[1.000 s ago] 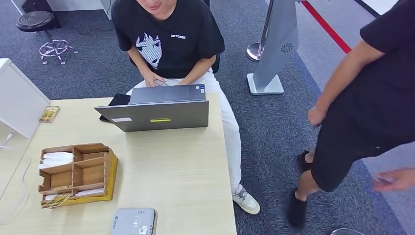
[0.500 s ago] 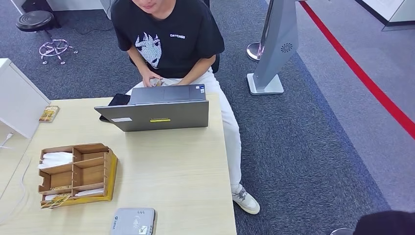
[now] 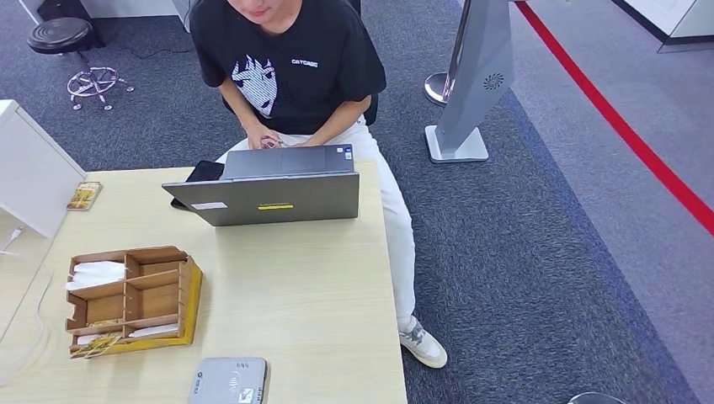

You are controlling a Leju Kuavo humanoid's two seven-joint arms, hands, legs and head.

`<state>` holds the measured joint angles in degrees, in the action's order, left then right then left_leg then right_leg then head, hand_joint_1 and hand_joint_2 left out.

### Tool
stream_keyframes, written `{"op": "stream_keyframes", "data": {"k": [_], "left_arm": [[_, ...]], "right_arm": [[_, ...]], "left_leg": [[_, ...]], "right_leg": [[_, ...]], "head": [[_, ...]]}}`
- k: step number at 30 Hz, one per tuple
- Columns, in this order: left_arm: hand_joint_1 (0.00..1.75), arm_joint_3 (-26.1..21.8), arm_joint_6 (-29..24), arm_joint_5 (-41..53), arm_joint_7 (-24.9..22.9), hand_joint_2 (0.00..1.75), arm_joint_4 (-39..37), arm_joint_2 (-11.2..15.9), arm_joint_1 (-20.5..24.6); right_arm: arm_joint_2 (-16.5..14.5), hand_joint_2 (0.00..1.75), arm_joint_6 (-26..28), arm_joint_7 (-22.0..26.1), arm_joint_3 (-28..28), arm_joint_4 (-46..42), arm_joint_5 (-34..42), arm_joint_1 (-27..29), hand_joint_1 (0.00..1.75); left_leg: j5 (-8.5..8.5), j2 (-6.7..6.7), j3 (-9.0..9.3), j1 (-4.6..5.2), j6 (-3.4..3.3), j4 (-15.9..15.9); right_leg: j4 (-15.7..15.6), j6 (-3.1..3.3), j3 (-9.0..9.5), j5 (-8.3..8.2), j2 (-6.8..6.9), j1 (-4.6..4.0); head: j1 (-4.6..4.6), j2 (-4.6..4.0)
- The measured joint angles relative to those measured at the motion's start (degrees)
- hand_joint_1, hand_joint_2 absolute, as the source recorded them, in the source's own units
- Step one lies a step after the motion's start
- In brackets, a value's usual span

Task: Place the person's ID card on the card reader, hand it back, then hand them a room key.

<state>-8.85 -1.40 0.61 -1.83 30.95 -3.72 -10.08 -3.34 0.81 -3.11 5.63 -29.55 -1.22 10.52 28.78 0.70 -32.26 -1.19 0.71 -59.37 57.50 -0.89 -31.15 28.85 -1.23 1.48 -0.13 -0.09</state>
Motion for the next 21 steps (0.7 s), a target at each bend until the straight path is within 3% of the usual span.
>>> {"op": "stream_keyframes", "data": {"k": [4, 21], "left_arm": [[0.0, 3.47, 0.91, -0.47, 1.3, 0.0, -2.82, 1.46, 0.36], [0.0, 6.55, 1.31, -0.63, 1.55, 0.0, -5.3, 2.87, 0.67]], "right_arm": [[1.41, 0.0, -0.67, 2.23, -2.2, 2.48, 0.86, -0.66, 0.0], [2.77, 0.0, -0.74, 3.0, -4.35, 5.39, 1.03, -1.36, 0.0]], "left_leg": [[0.0, 0.0, 0.0, 0.0, 0.0, 0.0], [0.0, 0.0, -0.02, 0.0, 0.0, 0.0]], "right_leg": [[0.0, 0.0, -0.01, 0.0, 0.0, 0.0], [0.0, 0.0, -0.01, 0.0, 0.0, 0.0]], "head": [[0.01, 0.0], [0.02, 0.0]]}}
